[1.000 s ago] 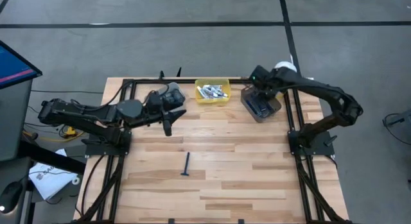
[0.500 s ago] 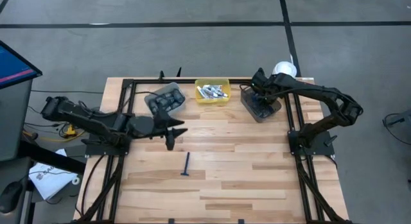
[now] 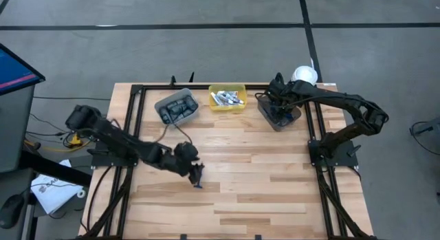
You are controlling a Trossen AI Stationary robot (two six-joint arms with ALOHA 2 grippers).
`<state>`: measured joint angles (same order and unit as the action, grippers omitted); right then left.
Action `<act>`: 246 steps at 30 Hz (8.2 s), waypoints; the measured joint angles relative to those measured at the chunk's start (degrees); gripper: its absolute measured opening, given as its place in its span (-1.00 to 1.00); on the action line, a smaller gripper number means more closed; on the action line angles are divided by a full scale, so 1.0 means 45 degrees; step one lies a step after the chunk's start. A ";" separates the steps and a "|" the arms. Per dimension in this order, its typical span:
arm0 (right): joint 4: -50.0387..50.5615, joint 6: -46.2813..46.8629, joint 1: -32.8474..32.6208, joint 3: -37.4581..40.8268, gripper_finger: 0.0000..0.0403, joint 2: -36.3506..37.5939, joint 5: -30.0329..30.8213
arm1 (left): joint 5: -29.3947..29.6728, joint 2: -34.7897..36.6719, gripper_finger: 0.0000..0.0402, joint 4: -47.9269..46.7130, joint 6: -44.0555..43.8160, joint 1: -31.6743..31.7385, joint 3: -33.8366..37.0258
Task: Pick & Place Travel size toiletries
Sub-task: Put the blue razor into the black bin, then return to Home Position
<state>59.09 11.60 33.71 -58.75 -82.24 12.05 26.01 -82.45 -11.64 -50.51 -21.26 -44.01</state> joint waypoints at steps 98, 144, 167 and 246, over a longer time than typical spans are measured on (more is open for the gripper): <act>-1.2230 0.0005 -0.6302 -0.5481 0.13 -0.0160 -0.3789 | -0.3538 0.1374 -0.89 1.1287 0.8799 0.4886 -0.2093; -0.3358 -0.0233 0.0399 0.0487 -0.91 0.1171 0.0292 | -0.0995 0.5211 -0.05 0.4225 0.8160 0.4896 -0.2084; -0.3512 -0.1447 0.0458 -0.0950 0.25 0.3333 -0.0045 | -0.1197 0.8832 -0.60 0.0636 0.8798 0.4876 -0.2074; -1.4318 0.1110 -0.5832 1.2956 -1.00 1.8195 -0.1712 | -0.2440 1.8135 -1.00 0.4604 0.6128 0.4872 0.9700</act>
<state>-5.34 16.59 7.46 -0.45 -0.36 4.35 15.03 -0.84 9.08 -22.93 0.67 -0.36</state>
